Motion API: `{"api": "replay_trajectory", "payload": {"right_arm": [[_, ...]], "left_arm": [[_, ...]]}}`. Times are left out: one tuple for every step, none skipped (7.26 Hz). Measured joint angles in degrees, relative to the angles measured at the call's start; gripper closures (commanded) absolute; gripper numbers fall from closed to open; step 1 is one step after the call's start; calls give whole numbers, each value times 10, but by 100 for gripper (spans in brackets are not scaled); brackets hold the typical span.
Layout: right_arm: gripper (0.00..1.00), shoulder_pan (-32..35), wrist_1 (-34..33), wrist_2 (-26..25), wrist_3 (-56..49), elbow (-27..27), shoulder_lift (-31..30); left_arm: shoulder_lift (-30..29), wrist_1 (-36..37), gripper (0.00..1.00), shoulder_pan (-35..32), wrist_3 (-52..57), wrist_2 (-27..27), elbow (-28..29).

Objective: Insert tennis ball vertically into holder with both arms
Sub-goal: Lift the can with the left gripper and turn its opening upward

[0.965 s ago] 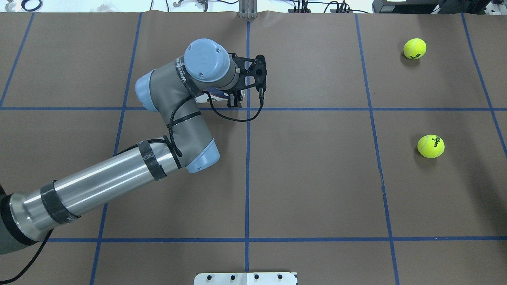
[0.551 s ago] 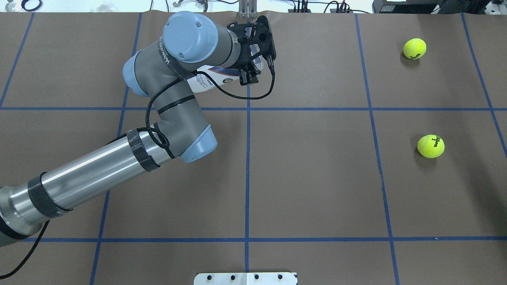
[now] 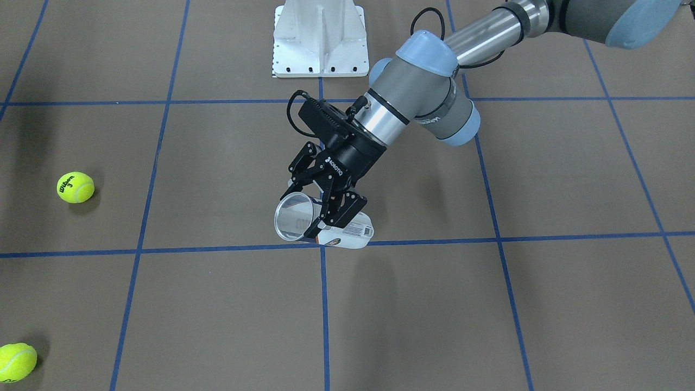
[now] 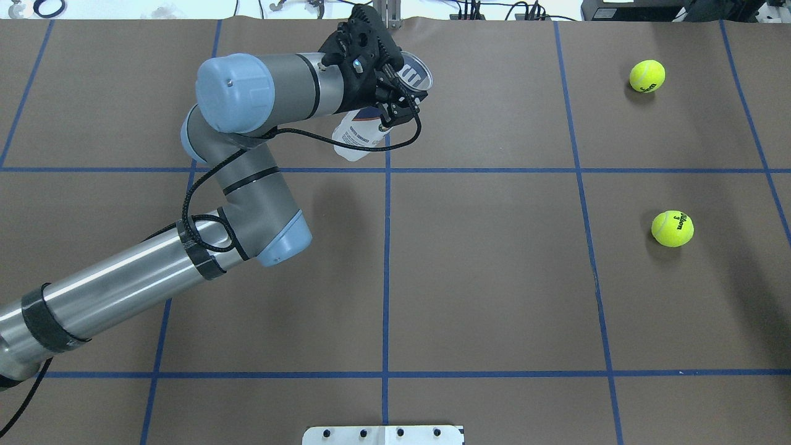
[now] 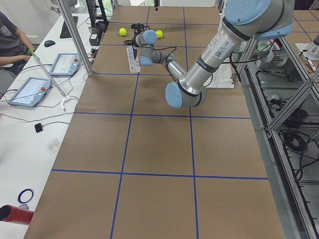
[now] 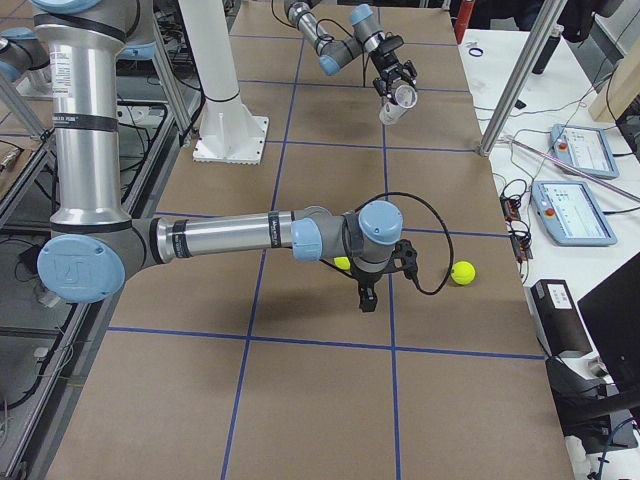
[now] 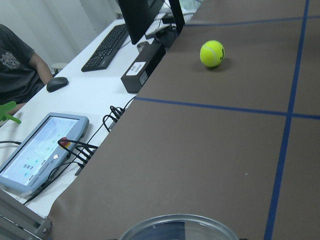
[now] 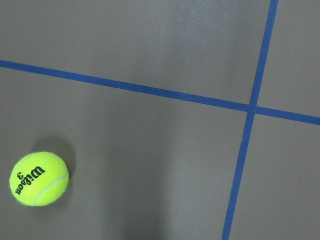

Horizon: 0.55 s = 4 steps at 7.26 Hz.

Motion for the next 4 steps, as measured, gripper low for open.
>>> {"api": "replay_trajectory", "payload": {"right_arm": [[1, 0, 0, 0, 0, 0, 1], [1, 0, 0, 0, 0, 0, 2], [1, -1, 0, 0, 1, 0, 4], [1, -2, 0, 1, 1, 0, 5]], "left_arm": [[9, -48, 17, 13, -16, 36, 3], [18, -98, 17, 35, -23, 78, 9], [24, -148, 17, 55, -26, 116, 19], [26, -187, 17, 67, -27, 142, 28]]}}
